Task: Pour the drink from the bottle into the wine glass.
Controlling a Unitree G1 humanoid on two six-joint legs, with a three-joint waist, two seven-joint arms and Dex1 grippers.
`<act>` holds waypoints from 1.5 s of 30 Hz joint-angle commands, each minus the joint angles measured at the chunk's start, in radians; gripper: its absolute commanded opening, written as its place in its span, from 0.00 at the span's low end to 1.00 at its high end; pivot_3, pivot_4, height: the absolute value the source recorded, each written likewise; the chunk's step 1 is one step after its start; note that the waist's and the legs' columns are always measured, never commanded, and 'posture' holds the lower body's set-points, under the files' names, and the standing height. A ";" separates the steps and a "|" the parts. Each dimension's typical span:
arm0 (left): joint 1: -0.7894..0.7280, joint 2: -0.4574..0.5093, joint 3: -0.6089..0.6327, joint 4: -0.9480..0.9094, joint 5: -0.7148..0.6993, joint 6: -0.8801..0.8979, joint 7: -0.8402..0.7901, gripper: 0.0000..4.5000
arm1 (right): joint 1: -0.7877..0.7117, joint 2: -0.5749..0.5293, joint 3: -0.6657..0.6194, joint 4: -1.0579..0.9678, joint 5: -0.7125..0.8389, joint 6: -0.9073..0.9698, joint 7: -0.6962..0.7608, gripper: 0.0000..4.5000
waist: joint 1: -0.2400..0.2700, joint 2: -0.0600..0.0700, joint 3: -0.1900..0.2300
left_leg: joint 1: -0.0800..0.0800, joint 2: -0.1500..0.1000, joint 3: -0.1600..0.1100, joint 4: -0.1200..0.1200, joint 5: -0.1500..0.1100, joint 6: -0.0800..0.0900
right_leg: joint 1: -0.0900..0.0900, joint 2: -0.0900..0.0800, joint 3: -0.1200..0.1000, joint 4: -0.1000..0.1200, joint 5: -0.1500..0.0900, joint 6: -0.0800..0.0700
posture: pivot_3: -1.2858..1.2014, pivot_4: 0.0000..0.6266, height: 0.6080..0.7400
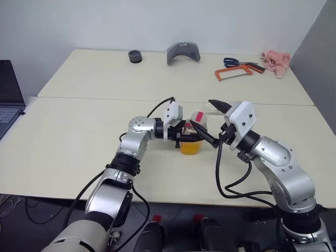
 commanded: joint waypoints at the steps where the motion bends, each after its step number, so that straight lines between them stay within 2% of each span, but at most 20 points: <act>1: -0.018 -0.005 0.017 -0.024 -0.021 -0.005 -0.002 0.37 | -0.001 -0.003 -0.025 -0.014 -0.021 0.004 -0.030 0.94 | 0.000 0.000 0.000 | 0.000 0.000 0.000 0.000 0.000 0.000 | 0.000 0.000 0.000 0.000 0.000 0.000 | 0.52 0.24 1.00; 17: -0.010 0.002 0.015 -0.026 -0.017 -0.009 0.005 0.37 | 0.055 -0.060 -0.109 -0.050 0.006 0.039 -0.033 0.94 | 0.000 0.000 0.000 | 0.000 0.000 0.000 0.000 0.000 0.000 | 0.000 0.000 0.000 0.000 0.000 0.000 | 0.52 0.24 1.00; 23: -0.008 0.002 0.014 -0.025 -0.015 -0.011 0.009 0.37 | 0.071 -0.071 -0.136 -0.078 0.060 0.069 -0.024 0.94 | 0.000 0.000 0.000 | 0.000 0.000 0.000 0.000 0.000 0.000 | 0.000 0.000 0.000 0.000 0.000 0.000 | 0.52 0.24 1.00; 30: -0.012 -0.001 0.019 -0.015 -0.015 -0.020 0.019 0.36 | 0.081 -0.057 -0.191 -0.166 0.300 0.199 0.024 0.94 | -0.001 0.000 0.000 | 0.000 0.000 0.000 0.000 0.000 0.000 | 0.000 0.000 0.000 0.000 0.000 0.000 | 0.52 0.24 1.00; 36: -0.013 -0.005 0.019 -0.018 -0.017 -0.022 0.020 0.36 | 0.014 -0.021 -0.156 -0.118 0.303 0.258 -0.052 0.94 | -0.002 0.000 0.000 | 0.000 0.000 0.000 0.000 0.000 0.000 | 0.000 0.001 0.000 0.000 0.000 0.000 | 0.52 0.24 1.00; 45: -0.012 -0.006 0.019 -0.025 -0.018 -0.021 0.020 0.36 | -0.029 -0.002 -0.102 -0.065 0.293 0.263 -0.063 0.94 | -0.003 0.000 0.000 | 0.000 0.000 0.000 0.000 0.000 0.000 | 0.000 0.001 0.000 0.000 0.000 0.000 | 0.52 0.24 1.00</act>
